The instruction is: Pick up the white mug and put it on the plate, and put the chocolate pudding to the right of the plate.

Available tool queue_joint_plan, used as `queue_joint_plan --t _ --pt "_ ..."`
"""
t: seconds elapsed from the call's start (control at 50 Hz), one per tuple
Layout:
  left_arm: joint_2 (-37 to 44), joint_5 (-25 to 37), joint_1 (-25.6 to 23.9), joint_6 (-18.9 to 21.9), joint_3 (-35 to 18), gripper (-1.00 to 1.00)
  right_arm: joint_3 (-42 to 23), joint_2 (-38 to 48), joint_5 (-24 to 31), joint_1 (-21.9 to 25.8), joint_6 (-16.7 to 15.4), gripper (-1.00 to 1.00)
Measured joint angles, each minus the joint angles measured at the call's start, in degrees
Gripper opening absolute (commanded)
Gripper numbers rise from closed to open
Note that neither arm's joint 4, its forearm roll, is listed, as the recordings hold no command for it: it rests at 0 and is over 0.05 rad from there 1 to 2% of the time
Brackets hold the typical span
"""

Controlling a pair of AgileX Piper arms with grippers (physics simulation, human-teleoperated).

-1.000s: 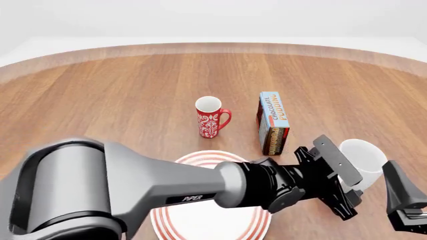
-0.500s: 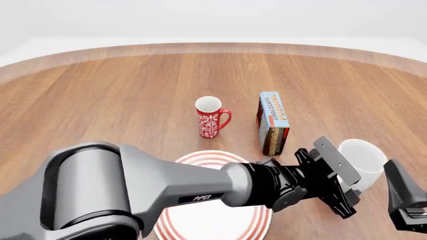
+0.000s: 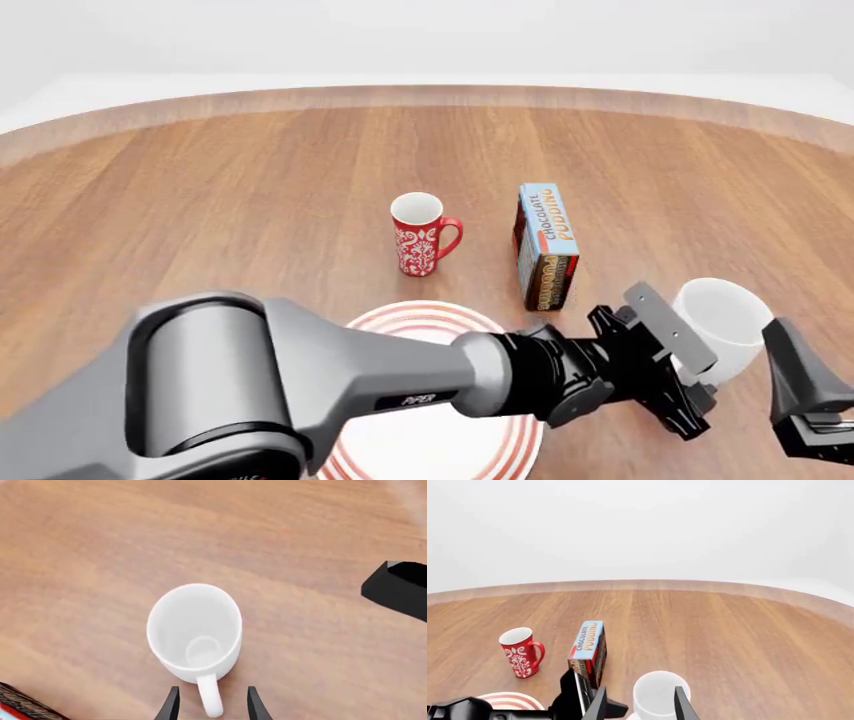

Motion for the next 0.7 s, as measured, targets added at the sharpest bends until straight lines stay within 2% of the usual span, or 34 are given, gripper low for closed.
queue_joint_plan --t 0.42,0.44,0.7 --pt "1.31 -0.35 0.09 -1.54 -0.44 1.00 0.16 0.55 -0.70 -0.07 0.07 1.00" --pt "1.36 -0.36 0.11 -1.59 -0.45 -1.00 0.15 0.45 -0.60 -0.08 0.09 1.00" --pt "1.43 -0.61 0.08 -2.63 -0.31 -1.00 0.10 -0.92 0.75 -0.13 0.22 1.00"
